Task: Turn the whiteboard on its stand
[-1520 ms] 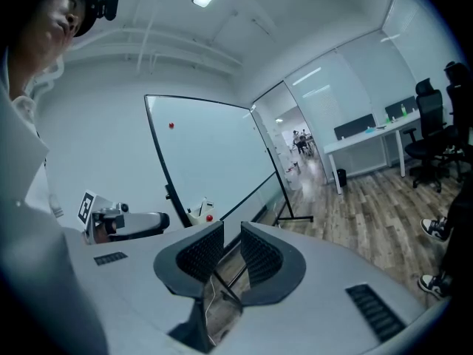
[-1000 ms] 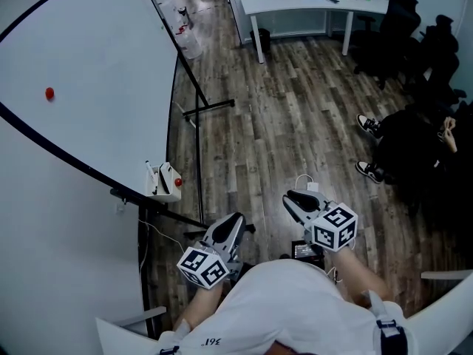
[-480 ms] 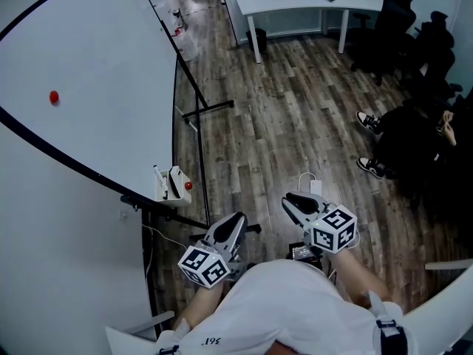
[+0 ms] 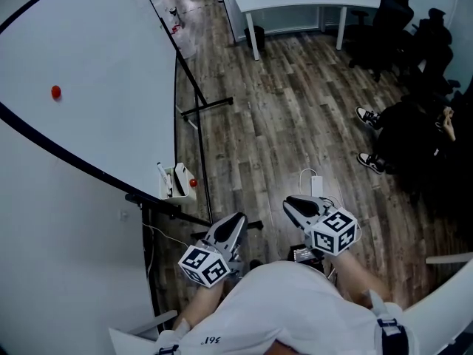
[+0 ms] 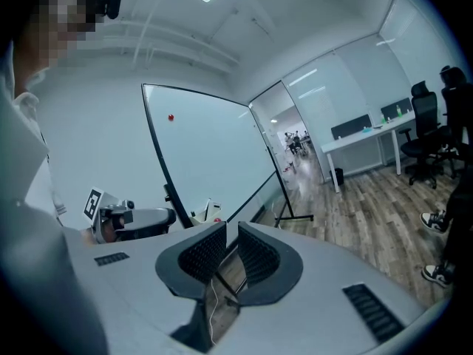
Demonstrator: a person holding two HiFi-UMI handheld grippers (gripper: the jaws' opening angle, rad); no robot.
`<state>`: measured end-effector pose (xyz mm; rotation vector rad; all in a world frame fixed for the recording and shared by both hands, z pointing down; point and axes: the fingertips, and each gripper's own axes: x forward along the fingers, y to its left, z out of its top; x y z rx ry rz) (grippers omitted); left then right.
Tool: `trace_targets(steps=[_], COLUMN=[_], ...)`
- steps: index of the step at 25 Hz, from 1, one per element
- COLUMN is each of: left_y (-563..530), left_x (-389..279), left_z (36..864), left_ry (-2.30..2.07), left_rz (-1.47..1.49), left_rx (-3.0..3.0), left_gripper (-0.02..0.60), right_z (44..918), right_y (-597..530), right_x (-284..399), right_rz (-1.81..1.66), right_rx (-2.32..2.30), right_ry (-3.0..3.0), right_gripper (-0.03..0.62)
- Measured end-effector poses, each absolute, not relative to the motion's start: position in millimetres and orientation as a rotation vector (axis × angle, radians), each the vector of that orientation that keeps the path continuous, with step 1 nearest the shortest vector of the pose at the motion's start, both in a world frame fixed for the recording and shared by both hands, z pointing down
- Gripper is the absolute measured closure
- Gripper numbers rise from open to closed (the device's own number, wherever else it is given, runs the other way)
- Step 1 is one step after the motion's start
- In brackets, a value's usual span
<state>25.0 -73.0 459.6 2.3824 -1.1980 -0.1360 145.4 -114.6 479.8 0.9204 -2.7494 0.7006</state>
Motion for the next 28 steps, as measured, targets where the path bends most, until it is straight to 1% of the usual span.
trace_targets(steps=[17,28], left_y=[-59.7,-51.8], left_x=[37.8,49.9], left_z=[462.1,463.6], left_ry=[-1.182,-1.169], left_rz=[-0.144,-0.134], left_rx=[2.376,2.371], left_gripper=[0.538,0.538], right_z=[469.5,465.4], right_y=[-107.9,-102.4], right_x=[173.7,176.1], right_rz=[0.669,0.589], right_rx=[1.043,1.047], right_ry=[-2.748,-2.758], right_gripper=[0.553,0.568])
